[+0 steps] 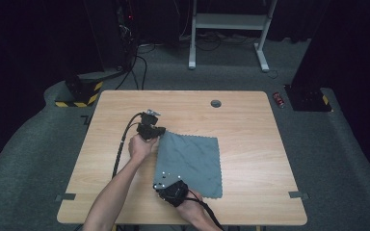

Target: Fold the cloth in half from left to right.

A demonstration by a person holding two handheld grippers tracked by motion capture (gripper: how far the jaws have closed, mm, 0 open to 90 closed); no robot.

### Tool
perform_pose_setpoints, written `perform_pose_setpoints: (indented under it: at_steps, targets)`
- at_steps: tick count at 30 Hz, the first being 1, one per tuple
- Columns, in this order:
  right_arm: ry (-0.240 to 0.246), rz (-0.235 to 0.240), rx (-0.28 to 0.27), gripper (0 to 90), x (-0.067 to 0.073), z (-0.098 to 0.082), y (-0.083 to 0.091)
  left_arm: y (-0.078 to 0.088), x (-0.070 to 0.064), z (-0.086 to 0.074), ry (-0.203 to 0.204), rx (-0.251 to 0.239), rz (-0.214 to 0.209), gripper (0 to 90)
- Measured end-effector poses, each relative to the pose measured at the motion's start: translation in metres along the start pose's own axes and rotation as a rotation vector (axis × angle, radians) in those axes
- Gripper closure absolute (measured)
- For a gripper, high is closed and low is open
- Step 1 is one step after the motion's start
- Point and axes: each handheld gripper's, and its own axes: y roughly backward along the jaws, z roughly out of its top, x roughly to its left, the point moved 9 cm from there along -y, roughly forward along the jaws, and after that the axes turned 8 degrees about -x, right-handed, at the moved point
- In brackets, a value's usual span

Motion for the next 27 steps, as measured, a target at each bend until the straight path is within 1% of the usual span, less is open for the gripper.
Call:
perform_pose_setpoints:
  at_steps: [2, 7, 8, 12, 16, 18, 19, 22, 27]
  targets:
    - [0.0, 0.003, -0.018, 89.9, -0.001, 0.004, 0.002, 0.002, 0.001, 0.002, 0.001, 0.005, -0.003, 89.8]
    - [0.012, -0.002, -0.032, 90.0, 0.0, 0.013, 0.004, 0.009, 0.006, 0.006, 0.008, -0.008, -0.001, 89.8]
    - [0.012, -0.001, -0.039, 90.0, 0.0, 0.015, 0.003, 0.011, 0.008, 0.007, 0.004, -0.009, -0.002, 89.8]
    - [0.008, 0.01, -0.049, 89.9, 0.002, 0.021, 0.002, 0.024, 0.016, 0.01, -0.002, -0.026, 0.013, 89.8]
    - [0.01, 0.02, -0.075, 90.0, 0.004, 0.03, 0.001, 0.04, 0.028, 0.013, 0.005, -0.045, 0.031, 89.9]
    - [0.006, 0.023, -0.084, 90.0, 0.004, 0.032, 0.002, 0.046, 0.031, 0.014, 0.019, -0.053, 0.035, 89.8]
    - [0.006, 0.024, -0.087, 90.0, 0.003, 0.033, 0.002, 0.048, 0.033, 0.014, 0.018, -0.052, 0.038, 89.8]
    - [0.005, 0.021, -0.09, 90.0, 0.002, 0.033, 0.006, 0.048, 0.031, 0.014, 0.024, -0.053, 0.035, 89.8]
    - [0.007, 0.005, -0.091, 90.0, -0.001, 0.029, 0.013, 0.038, 0.019, 0.015, 0.004, -0.052, 0.019, 89.8]
